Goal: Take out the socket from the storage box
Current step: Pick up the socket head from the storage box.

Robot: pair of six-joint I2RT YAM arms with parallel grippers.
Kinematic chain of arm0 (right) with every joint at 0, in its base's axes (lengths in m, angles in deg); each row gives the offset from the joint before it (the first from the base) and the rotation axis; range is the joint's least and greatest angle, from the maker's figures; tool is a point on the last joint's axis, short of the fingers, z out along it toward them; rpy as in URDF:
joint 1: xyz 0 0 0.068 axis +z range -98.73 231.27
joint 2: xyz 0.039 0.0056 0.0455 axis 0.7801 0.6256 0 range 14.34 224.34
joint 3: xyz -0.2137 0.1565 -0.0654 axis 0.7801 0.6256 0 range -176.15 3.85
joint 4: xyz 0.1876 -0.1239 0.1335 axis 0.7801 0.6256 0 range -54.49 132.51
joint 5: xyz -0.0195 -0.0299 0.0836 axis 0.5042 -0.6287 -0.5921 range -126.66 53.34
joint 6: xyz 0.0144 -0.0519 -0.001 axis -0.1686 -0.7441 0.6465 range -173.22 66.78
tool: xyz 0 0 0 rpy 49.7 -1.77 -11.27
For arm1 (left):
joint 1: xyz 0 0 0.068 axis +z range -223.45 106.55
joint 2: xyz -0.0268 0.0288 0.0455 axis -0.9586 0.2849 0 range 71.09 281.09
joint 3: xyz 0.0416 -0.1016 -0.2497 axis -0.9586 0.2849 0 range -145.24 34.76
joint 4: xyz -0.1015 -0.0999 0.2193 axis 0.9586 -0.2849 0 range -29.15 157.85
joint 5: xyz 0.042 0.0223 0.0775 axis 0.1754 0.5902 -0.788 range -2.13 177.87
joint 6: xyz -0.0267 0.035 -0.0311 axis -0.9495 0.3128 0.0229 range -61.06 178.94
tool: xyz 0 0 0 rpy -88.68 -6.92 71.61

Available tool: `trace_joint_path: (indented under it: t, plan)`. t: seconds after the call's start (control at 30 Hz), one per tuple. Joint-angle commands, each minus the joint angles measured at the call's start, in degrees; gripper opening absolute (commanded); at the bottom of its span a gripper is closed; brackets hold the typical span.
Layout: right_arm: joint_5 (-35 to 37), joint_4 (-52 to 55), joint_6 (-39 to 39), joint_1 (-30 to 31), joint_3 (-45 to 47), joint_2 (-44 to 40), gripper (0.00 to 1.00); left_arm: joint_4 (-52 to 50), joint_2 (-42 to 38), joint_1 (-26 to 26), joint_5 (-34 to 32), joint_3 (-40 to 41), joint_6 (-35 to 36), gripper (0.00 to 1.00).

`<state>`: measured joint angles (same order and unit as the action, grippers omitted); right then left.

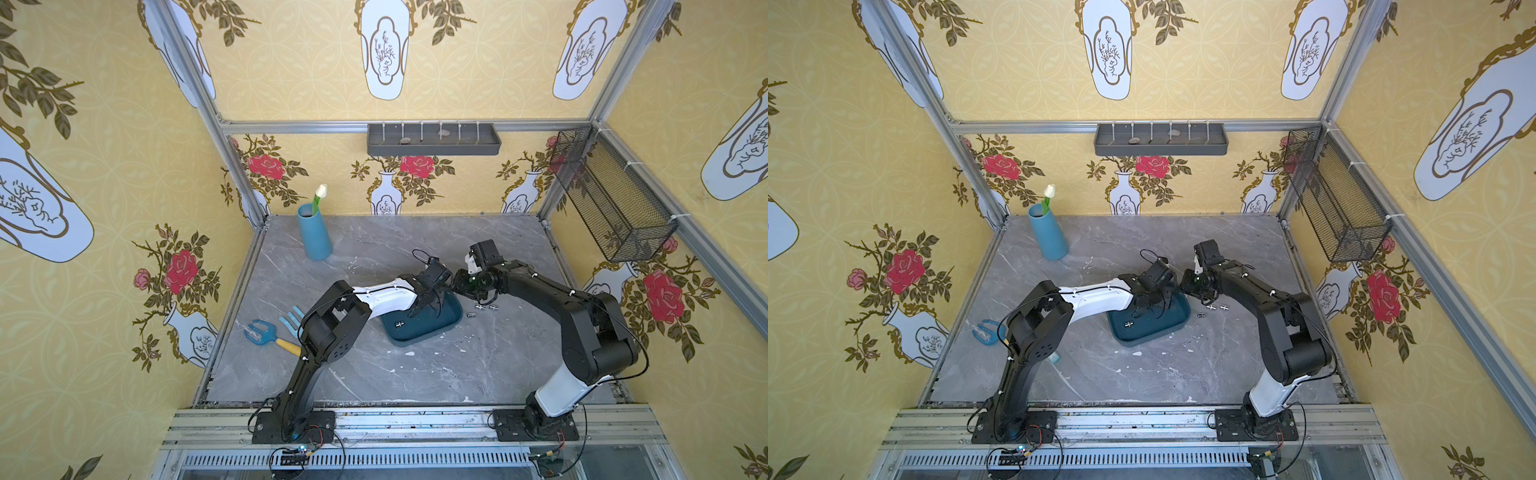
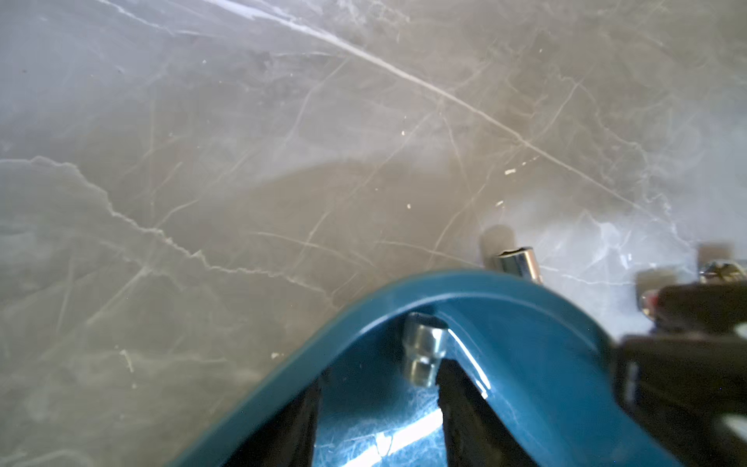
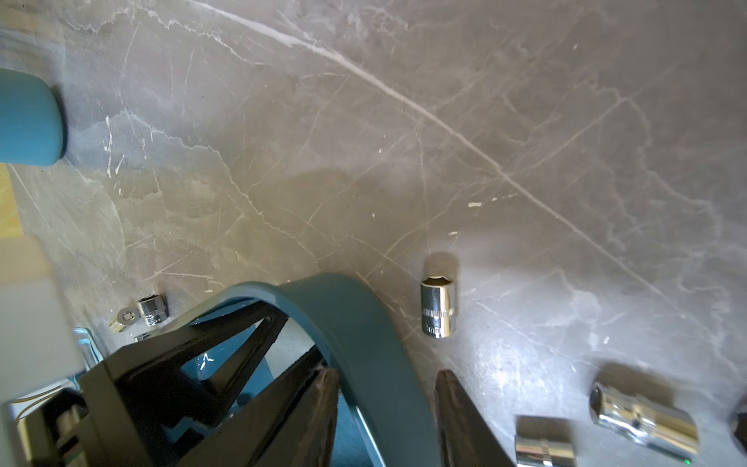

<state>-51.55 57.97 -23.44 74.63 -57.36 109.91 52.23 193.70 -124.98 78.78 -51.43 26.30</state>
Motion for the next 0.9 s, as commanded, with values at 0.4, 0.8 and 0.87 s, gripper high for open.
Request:
trace_joint_path:
  t: [0.4,0.8,0.87]
  plan:
    - [-1.1,0.13,0.82,0.2,0.16,-0.03,0.42,7.15,2.0,0.05,3.32,0.95,6.05,0.51]
    - [-1.37,0.18,1.23,0.55,0.21,-0.4,0.39,8.17,3.81,0.06,1.86,0.6,7.23,0.22]
    - [-1.06,0.3,1.19,0.55,0.18,-0.61,0.39,8.21,3.14,0.09,1.68,1.14,7.24,0.18]
